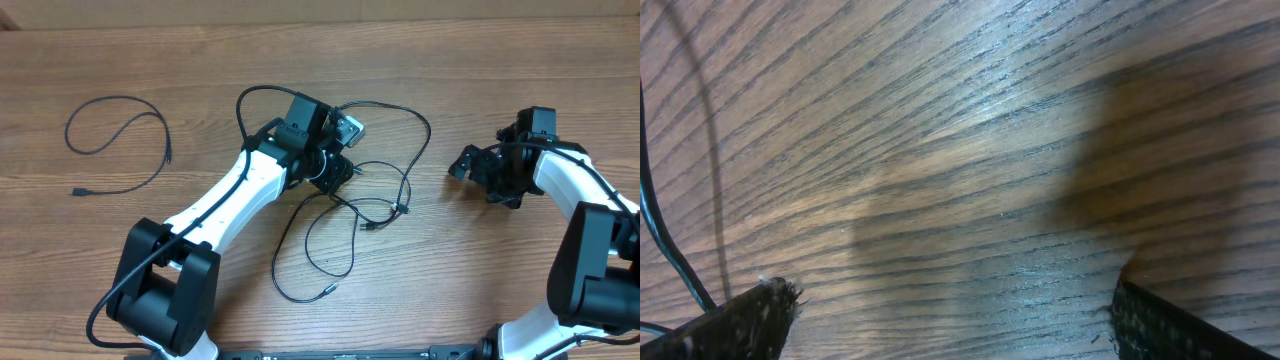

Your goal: Untangle cables

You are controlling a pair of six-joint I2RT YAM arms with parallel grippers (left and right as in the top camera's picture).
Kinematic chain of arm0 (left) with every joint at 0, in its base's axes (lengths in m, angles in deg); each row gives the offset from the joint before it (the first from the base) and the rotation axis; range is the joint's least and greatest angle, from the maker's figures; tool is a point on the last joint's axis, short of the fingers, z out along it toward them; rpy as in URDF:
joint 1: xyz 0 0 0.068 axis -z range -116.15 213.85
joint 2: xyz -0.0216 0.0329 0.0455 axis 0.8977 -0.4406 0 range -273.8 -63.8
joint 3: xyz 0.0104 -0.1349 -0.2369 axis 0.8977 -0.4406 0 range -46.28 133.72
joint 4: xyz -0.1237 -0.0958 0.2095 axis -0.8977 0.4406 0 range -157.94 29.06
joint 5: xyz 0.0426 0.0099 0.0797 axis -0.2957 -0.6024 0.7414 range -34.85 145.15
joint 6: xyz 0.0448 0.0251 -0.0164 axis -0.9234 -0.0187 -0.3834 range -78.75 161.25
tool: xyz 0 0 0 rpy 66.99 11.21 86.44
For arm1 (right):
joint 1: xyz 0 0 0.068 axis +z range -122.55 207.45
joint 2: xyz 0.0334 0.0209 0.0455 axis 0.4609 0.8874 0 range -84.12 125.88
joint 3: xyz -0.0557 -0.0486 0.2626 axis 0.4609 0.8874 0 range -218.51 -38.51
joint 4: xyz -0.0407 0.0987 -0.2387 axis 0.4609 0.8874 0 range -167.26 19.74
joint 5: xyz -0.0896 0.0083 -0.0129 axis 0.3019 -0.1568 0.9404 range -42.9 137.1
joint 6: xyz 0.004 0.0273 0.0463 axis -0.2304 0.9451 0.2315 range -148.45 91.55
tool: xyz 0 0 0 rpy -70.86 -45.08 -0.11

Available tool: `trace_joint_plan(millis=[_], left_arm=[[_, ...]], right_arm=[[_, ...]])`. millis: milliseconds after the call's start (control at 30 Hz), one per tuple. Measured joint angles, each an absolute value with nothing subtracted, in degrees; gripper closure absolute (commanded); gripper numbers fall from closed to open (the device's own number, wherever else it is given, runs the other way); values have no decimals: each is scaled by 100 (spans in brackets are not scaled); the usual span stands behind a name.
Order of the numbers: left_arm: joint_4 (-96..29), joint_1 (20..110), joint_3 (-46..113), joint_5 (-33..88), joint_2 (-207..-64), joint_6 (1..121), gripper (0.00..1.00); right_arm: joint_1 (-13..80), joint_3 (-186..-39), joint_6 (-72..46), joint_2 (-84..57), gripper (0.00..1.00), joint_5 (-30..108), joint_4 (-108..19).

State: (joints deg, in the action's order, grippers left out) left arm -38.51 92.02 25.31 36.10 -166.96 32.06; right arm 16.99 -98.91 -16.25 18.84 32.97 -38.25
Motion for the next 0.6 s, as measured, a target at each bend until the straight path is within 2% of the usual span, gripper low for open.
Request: trace_joint_plan(millis=[33, 67, 233, 400, 600], left_arm=[[-3868, 9202, 2531, 3608, -16696, 3201, 78], [-3883, 9202, 2531, 3602, -16696, 3193, 82], [-3990, 9204, 2531, 3331, -16696, 3330, 86], [-4032, 9422, 2531, 3044, -16696, 3448, 84], [-4141, 10050, 2531, 2922, -16696, 3529, 69]], right_arm=[[1699, -9891, -1623, 1884, 0, 3299, -3825], [1699, -9891, -1627, 1884, 0, 3299, -3828], [1697, -9891, -1627, 1884, 0, 3299, -3825], [1699, -9891, -1625, 1884, 0, 3297, -3825], [1699, -9891, -1627, 1884, 0, 3297, -3828]])
